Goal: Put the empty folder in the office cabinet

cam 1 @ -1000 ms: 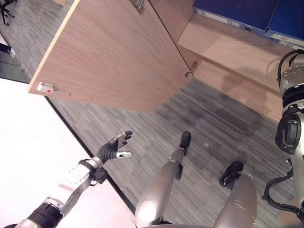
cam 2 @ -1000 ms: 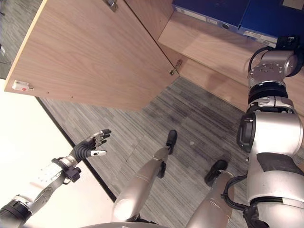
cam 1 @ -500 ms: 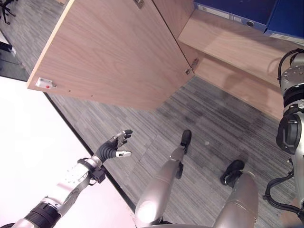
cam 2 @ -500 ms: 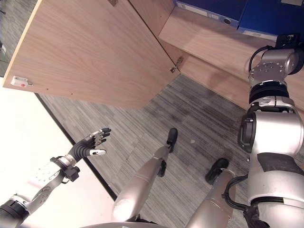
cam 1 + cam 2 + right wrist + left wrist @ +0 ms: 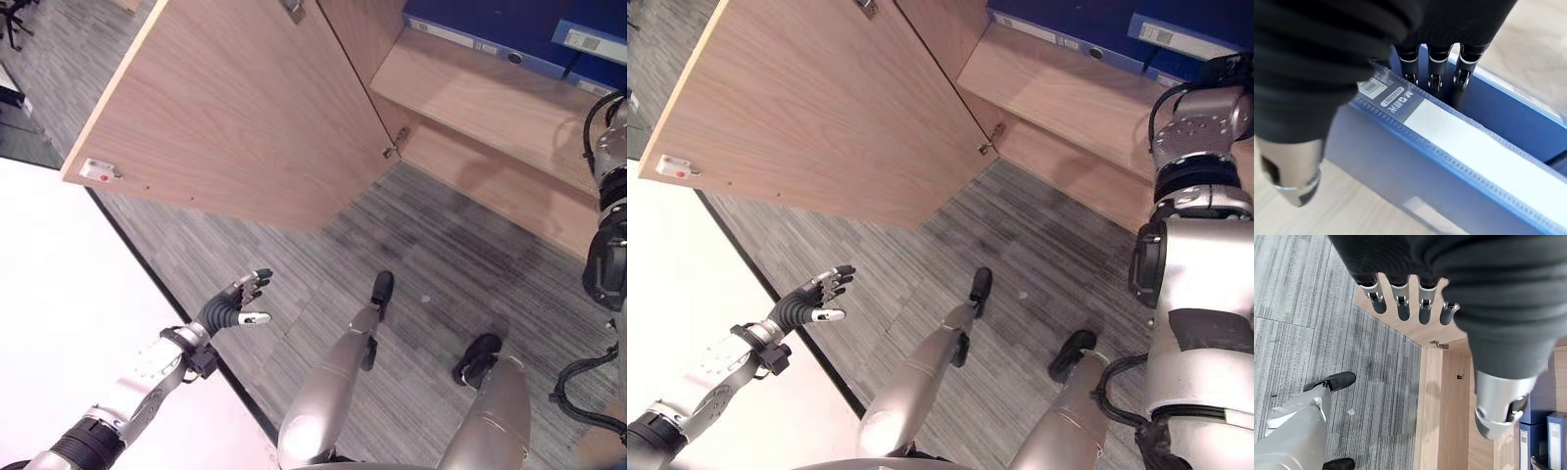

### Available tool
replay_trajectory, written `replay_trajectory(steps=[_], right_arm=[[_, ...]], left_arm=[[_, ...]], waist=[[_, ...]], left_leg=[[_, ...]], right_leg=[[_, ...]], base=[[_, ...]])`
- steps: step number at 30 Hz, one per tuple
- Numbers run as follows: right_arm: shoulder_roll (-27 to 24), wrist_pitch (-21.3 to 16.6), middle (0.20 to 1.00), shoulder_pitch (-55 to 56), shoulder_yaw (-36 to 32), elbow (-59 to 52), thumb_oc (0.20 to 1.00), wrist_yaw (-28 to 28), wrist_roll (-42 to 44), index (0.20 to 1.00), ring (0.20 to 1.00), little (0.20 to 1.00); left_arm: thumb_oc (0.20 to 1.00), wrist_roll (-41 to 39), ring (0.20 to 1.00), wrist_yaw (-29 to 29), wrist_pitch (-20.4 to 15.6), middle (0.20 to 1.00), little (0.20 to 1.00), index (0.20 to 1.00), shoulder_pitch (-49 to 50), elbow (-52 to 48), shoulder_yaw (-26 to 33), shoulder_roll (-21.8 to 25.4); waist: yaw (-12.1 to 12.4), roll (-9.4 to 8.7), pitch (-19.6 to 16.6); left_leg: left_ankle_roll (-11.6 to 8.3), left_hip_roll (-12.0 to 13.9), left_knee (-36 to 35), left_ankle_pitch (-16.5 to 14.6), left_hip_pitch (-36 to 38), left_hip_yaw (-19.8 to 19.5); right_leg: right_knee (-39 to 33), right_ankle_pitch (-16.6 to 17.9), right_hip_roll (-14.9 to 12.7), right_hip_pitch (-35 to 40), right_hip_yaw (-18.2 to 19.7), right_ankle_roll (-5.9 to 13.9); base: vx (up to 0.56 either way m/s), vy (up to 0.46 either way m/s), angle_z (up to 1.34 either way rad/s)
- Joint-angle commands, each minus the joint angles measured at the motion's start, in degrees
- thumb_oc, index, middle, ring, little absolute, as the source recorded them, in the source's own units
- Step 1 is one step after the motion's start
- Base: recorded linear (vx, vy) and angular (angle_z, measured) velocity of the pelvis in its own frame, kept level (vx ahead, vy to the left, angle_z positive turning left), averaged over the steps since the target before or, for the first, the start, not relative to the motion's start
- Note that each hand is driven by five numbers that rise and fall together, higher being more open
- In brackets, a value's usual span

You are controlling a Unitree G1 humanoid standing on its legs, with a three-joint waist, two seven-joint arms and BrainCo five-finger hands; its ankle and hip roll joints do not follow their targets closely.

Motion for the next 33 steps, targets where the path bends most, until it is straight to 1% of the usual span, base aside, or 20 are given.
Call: replay_trajectory(steps=[1,2,3,6,15,25,31,33], right_arm=[[-8.36,1.14,1.0,-6.68,6.64,-3.18,1.0,4.02,-2.36,1.0,1.0,1.0],[-8.47,1.25,1.0,-7.09,7.01,-2.87,1.0,4.12,-2.26,1.0,1.0,1.0],[-9.06,1.46,1.0,-7.95,8.22,-3.38,1.0,4.19,-2.84,1.0,1.0,1.0],[-10.61,2.19,1.0,-9.78,10.63,-2.89,1.0,4.11,-4.02,1.0,1.0,1.0],[-10.18,4.83,1.0,-8.78,11.38,0.14,1.0,4.61,-6.21,1.0,1.0,1.0],[-8.64,5.76,1.0,-4.23,6.44,2.69,1.0,4.26,-5.05,1.0,1.0,1.0],[-6.38,6.22,1.0,-0.23,2.56,4.31,1.0,3.77,-2.91,1.0,1.0,1.0],[-5.81,6.31,1.0,0.88,1.59,4.0,1.0,3.71,-2.71,1.0,1.0,1.0]], left_arm=[[1.0,-1.04,1.0,-0.75,-0.52,1.0,1.0,1.0,-0.25,1.38,0.99,0.57],[1.0,-1.08,1.0,-0.81,-0.52,1.0,1.0,1.0,-0.35,1.44,0.95,0.44],[1.0,-1.08,1.0,-0.85,-0.3,1.0,1.0,1.0,-0.16,1.76,0.78,0.44],[1.0,-0.76,1.0,-0.78,0.02,1.0,1.0,1.0,-0.01,2.66,0.56,-0.11],[1.0,-0.82,1.0,-0.84,0.43,1.0,1.0,1.0,-0.34,2.85,0.51,-1.1],[1.0,0.02,1.0,-0.13,0.01,1.0,1.0,1.0,-0.73,1.65,0.85,-1.44],[1.0,0.03,1.0,0.19,-0.08,1.0,1.0,1.0,-1.42,0.25,1.15,-2.28],[1.0,0.06,1.0,0.3,-0.15,1.0,1.0,1.0,-1.55,-0.02,1.39,-2.4]], waist=[[1.23,-1.01,1.11],[1.21,-0.83,1.18],[1.14,-1.44,0.96],[0.95,-2.31,0.67],[0.83,-3.28,0.48],[1.03,-2.66,0.89],[1.39,-1.25,1.34],[1.5,-1.08,1.43]], left_leg=[[-0.18,1.17,3.28,-14.26,4.15,-0.15],[-0.17,1.19,3.13,-14.18,4.29,-0.18],[-0.19,1.24,2.84,-14.11,4.58,-0.09],[-0.23,1.45,2.13,-13.9,5.55,-0.25],[-0.06,1.86,1.48,-14.04,6.89,-0.22],[0.08,1.93,1.76,-14.14,6.71,-0.08],[0.28,1.77,1.53,-13.91,6.44,-0.03],[0.3,1.72,1.5,-13.88,6.39,-0.04]], right_leg=[[-7.41,1.77,1.95,6.5,2.77,7.09],[-7.56,1.83,1.99,6.65,2.71,7.11],[-8.07,2.03,2.03,7.1,2.52,7.14],[-8.86,2.44,2.21,8.1,2.21,7.24],[-10.18,3.05,2.65,9.25,2.03,7.34],[-9.99,2.82,2.63,9.07,2.23,7.42],[-9.47,2.59,2.55,8.36,2.48,7.38],[-9.38,2.53,2.59,8.28,2.5,7.39]], base=[[0.0,0.0,0.0],[0.0,0.0,0.0],[0.0,0.0,0.0],[0.0,0.0,0.0],[0.0,0.0,0.0],[0.0,0.001,0.0],[0.0,-0.001,-0.01],[-0.01,-0.009,-0.04]])
